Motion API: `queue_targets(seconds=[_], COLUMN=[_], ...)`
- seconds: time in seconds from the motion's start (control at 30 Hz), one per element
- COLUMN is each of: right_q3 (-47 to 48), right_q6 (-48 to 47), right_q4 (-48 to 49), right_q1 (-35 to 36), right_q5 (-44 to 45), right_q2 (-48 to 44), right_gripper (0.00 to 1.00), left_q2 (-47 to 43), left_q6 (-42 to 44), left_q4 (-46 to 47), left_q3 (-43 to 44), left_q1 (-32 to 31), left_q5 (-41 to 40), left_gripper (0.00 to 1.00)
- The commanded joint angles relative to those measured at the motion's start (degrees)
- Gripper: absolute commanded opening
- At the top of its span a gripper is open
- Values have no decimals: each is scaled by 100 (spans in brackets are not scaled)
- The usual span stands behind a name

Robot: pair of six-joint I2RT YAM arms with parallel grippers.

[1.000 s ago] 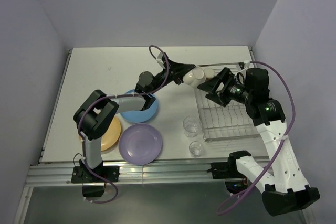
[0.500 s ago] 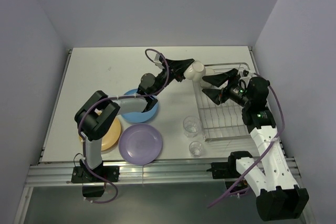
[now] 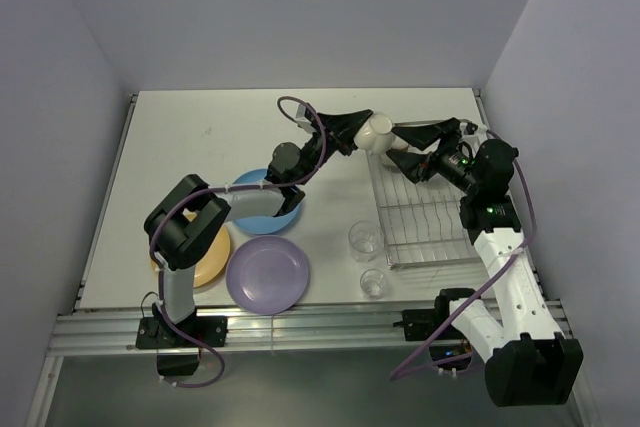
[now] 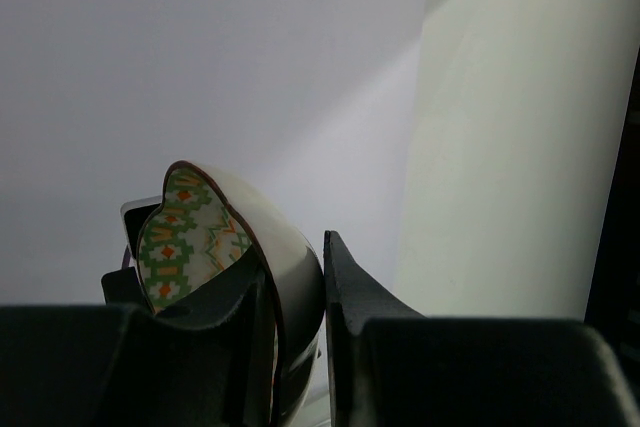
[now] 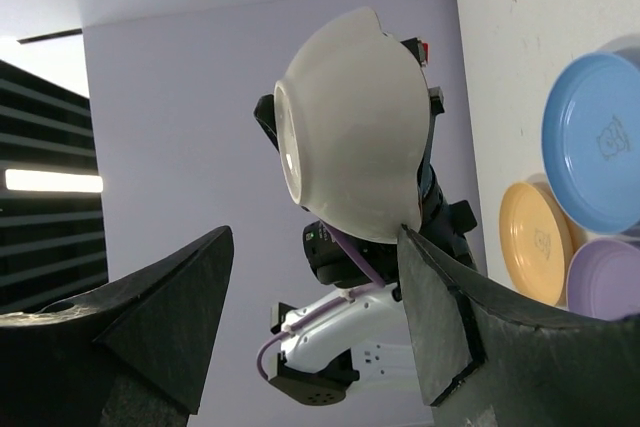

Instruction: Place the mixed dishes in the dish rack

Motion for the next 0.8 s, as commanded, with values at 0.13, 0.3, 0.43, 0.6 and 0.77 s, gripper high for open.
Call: queue_targets(seconds=[0.13, 0.3, 0.43, 0.6, 0.77], right_q3=[42, 77, 174, 173, 279], right_q6=[-202, -377, -685, -633, -510], right_q4=[197, -13, -410, -190, 73], right_q1=[-92, -118, -136, -153, -153], right_q5=[38, -23, 65, 65, 47], right_q2=[-62, -44, -220, -115, 78], right_gripper=[73, 71, 72, 72, 72], left_q2=[-314, -375, -367, -375, -393], left_q6=[-1518, -1483, -1536, -1527, -1544], left_q4=[3508, 3500, 3491, 3421, 3420], left_q3=[56, 38, 82, 205, 161], left_q1=[-65, -47, 14, -47, -73], left_q5=[-302, -285, -206, -101, -65], left_gripper=[0, 0, 0, 0, 0])
